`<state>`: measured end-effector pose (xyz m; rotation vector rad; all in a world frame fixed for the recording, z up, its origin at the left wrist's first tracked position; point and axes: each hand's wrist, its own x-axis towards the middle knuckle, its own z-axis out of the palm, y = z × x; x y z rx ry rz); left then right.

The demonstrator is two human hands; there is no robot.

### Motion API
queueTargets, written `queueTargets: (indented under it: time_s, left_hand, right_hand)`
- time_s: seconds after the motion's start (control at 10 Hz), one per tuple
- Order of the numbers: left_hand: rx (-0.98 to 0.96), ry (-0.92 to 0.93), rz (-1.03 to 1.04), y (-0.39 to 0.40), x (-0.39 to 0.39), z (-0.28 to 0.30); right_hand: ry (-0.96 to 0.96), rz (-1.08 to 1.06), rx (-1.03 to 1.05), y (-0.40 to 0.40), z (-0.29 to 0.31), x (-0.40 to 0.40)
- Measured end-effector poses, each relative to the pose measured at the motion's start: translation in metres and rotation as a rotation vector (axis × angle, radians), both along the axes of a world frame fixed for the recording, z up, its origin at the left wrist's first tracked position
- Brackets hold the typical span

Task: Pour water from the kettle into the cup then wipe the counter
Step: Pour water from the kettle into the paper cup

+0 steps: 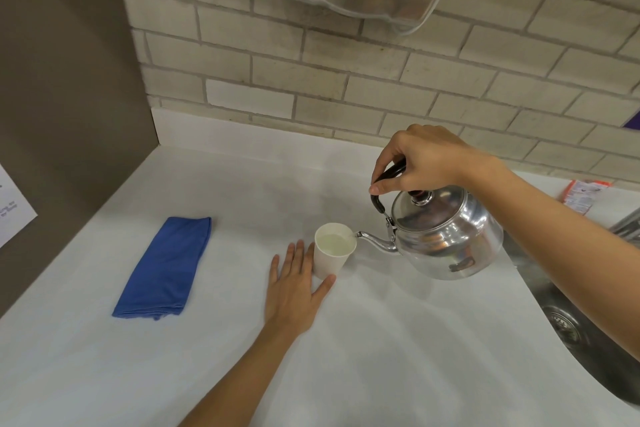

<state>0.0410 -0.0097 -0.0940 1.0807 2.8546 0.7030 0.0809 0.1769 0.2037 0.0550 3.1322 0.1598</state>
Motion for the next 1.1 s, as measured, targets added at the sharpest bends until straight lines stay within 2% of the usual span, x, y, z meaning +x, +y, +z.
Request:
queueTargets:
  time_s: [1.1]
  left_hand:
    - [0.013,-0.003,-0.004,-0.0002,-0.0006,-0.0014]
  right_hand:
    - [-0.015,0.022,0.021,-0.0044,0.0005,-0.0097]
